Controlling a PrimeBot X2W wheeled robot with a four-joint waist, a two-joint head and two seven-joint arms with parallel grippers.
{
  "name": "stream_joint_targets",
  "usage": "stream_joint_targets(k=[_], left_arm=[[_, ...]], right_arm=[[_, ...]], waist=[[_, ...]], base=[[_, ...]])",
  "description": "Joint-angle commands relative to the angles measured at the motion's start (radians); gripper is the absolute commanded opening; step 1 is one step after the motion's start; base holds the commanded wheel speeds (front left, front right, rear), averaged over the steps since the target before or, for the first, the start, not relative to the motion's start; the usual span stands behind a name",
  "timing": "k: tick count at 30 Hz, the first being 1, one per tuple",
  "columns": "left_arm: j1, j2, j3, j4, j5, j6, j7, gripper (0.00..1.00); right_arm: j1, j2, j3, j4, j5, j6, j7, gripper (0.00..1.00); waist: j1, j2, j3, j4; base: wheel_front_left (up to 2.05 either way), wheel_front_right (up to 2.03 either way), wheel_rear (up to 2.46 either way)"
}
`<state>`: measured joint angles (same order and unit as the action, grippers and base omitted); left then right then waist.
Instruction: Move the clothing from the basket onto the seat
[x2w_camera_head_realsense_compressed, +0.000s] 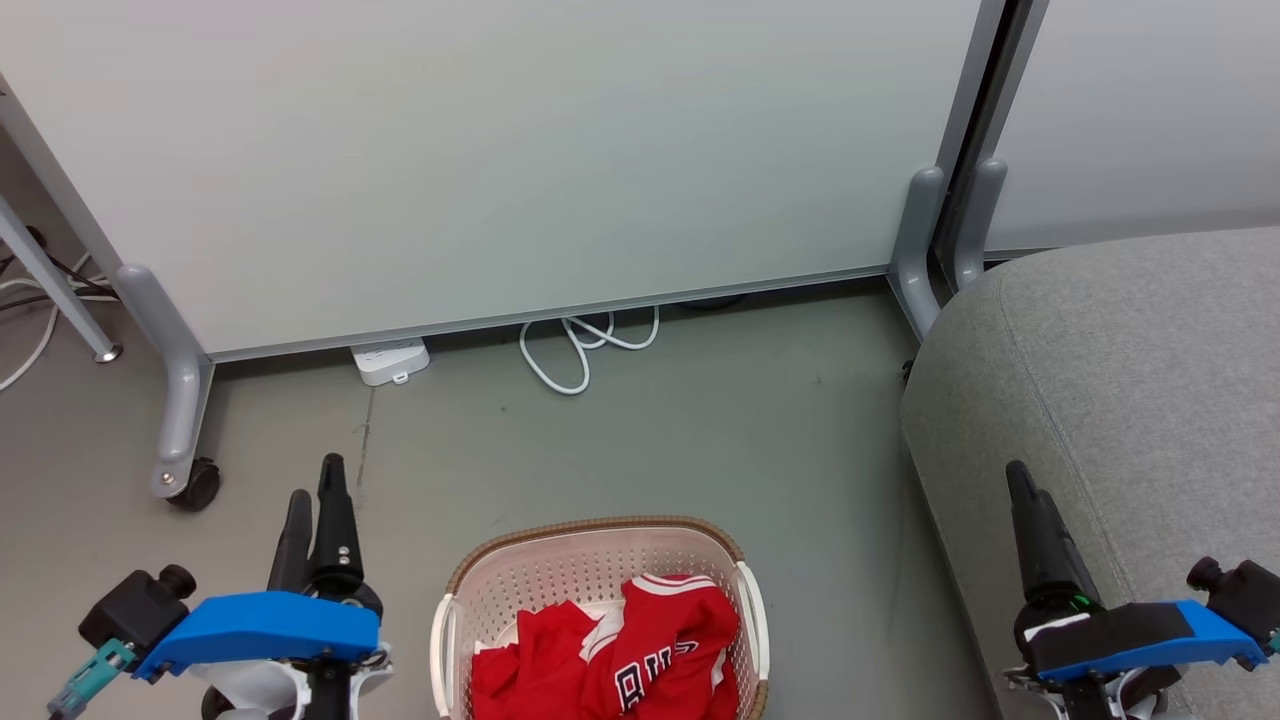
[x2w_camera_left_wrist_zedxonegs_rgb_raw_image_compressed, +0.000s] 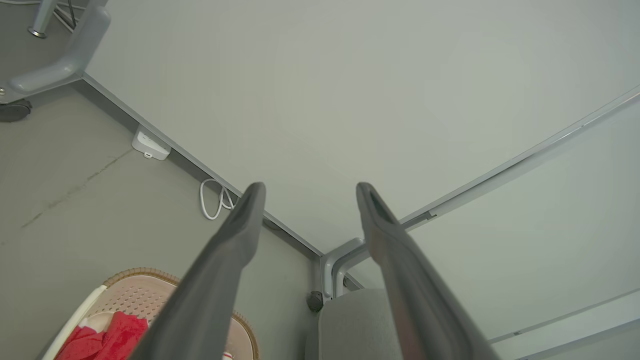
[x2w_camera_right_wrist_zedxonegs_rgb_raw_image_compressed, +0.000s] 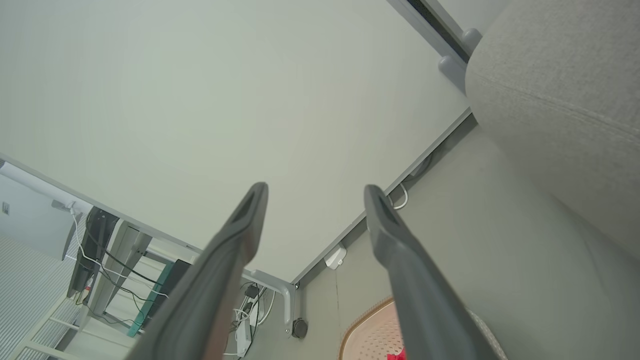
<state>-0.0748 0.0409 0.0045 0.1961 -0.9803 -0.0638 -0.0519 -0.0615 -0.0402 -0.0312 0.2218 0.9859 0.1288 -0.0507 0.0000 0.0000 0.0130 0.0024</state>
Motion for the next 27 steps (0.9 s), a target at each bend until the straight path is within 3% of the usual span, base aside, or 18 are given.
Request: stream_joint_targets(k=[1, 27], left_arm=[[-0.028, 0.008, -0.014, -0.018, 0.053, 0.008, -0.012, 1.0], [-0.04, 0.013, -0.102, 0.008, 0.458, 0.054, -0.091, 1.0]], right_arm=[[-0.024, -0.007, 0.006, -0.016, -0.053, 0.001, -0.013, 1.0], [-0.026, -0.01, 0.039, 0.004, -0.435, 0.002, -0.092, 1.0]], waist=[[0.0, 0.0, 0.0, 0.0], [0.0, 0.0, 0.003, 0.002]], base=[[0.0, 0.0, 0.0], [0.0, 0.0, 0.0]])
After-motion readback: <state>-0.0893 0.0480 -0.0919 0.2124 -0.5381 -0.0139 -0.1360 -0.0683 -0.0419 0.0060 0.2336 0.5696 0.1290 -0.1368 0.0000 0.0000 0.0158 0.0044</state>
